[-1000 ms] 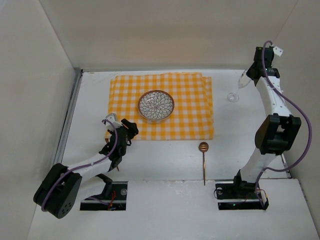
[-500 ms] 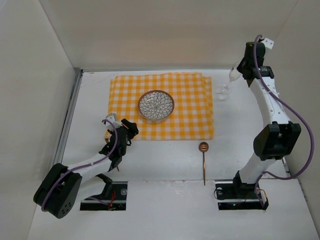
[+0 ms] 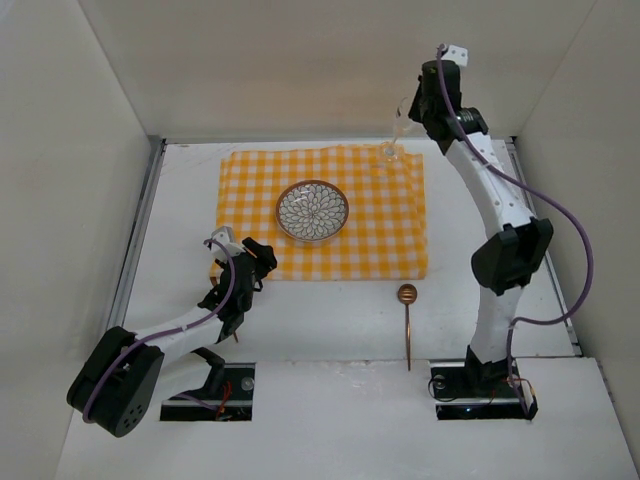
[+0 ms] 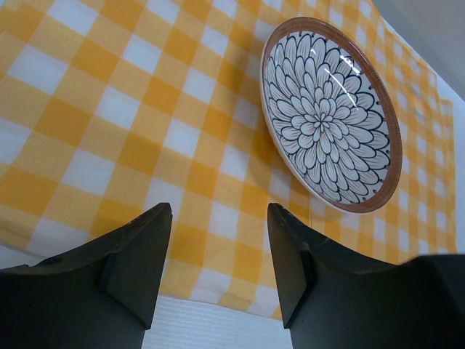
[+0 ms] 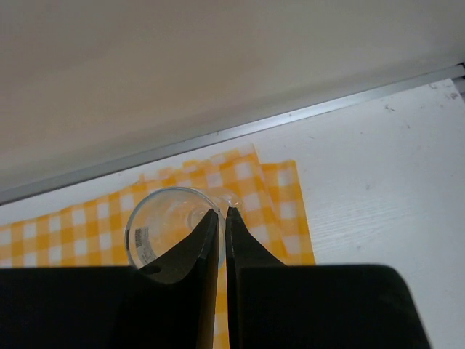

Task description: Set the dinner table for one person

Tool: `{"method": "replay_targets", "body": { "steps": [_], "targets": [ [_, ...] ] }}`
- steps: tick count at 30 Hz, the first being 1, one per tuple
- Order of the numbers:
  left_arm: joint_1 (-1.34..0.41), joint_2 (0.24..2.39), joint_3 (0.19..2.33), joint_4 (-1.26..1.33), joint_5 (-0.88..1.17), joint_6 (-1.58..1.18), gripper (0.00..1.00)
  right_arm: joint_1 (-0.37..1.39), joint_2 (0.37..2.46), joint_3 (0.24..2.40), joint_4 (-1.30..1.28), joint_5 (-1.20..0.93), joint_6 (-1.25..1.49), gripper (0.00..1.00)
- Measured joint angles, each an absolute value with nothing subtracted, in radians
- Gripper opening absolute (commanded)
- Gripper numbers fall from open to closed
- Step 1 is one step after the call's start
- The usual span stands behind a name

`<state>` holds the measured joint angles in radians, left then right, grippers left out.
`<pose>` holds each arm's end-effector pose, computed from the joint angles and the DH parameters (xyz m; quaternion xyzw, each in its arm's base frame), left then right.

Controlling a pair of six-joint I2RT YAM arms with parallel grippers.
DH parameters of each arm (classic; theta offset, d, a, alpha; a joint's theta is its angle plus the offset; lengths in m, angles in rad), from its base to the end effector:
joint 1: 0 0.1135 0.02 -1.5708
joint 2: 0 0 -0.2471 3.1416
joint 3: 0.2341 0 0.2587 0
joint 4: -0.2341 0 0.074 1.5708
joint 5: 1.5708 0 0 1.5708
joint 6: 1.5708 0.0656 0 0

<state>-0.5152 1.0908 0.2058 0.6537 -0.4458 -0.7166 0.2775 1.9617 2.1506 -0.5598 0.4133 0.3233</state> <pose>0.2240 -0.0943 0.1454 -0.2134 0.7469 -0.2083 0.5943 0.4641 0.1048 0.3996 0.1343 0.8049 0.0017 0.5780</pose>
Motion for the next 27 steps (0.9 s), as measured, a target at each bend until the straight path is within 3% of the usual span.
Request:
{"method": "replay_targets", "body": {
  "steps": [12,27],
  "targets": [
    [-0.515,1.105,0.206,0.654,-0.441,-0.723,0.53,0.322,2.231,2.447,-0.681,0.453,0.241,0.09],
    [-0.514,1.113,0.206,0.654,-0.432,-0.735,0.53,0.331,2.265,2.466,-0.708,0.464,0.224,0.09]
  ]
}}
